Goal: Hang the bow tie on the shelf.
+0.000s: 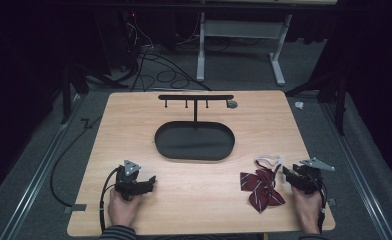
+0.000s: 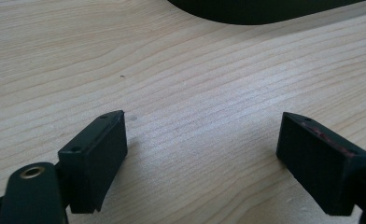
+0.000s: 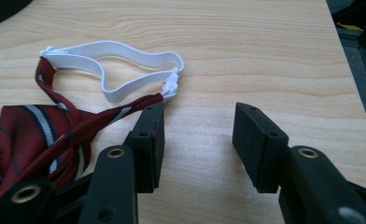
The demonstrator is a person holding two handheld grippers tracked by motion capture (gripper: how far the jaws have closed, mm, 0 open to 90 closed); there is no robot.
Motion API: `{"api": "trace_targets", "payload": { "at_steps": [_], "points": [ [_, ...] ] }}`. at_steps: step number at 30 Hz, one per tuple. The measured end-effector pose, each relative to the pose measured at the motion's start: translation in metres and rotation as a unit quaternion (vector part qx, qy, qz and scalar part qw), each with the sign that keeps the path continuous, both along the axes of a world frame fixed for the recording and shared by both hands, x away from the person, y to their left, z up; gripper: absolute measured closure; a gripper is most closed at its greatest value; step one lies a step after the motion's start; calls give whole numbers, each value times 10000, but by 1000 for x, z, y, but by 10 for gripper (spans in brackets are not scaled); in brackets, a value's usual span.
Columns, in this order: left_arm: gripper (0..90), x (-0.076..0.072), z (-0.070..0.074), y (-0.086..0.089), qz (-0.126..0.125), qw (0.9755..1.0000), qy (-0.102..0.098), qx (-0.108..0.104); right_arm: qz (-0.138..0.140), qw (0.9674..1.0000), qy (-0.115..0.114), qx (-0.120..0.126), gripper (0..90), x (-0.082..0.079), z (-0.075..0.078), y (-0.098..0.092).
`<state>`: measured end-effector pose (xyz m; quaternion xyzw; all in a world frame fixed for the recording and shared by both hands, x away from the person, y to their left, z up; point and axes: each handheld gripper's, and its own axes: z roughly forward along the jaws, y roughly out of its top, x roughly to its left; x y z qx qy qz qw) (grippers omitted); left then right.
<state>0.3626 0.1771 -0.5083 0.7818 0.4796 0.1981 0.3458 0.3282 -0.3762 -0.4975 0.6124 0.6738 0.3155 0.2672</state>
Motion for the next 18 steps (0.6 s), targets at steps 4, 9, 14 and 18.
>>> {"api": "trace_targets", "payload": {
  "at_steps": [4,9,14,18],
  "points": [
    [166,0,0,0,-4,10000,6,0,28,10000,-85,42,579,-2,6,0],
    [166,0,0,0,0,10000,-1,-1,71,9998,-115,120,581,-1,13,1],
    [166,0,0,0,-5,10000,7,0,152,9996,-126,184,579,5,19,5],
    [166,0,0,0,-4,10000,6,-1,187,9995,-132,220,576,10,23,10]
  ]
}}
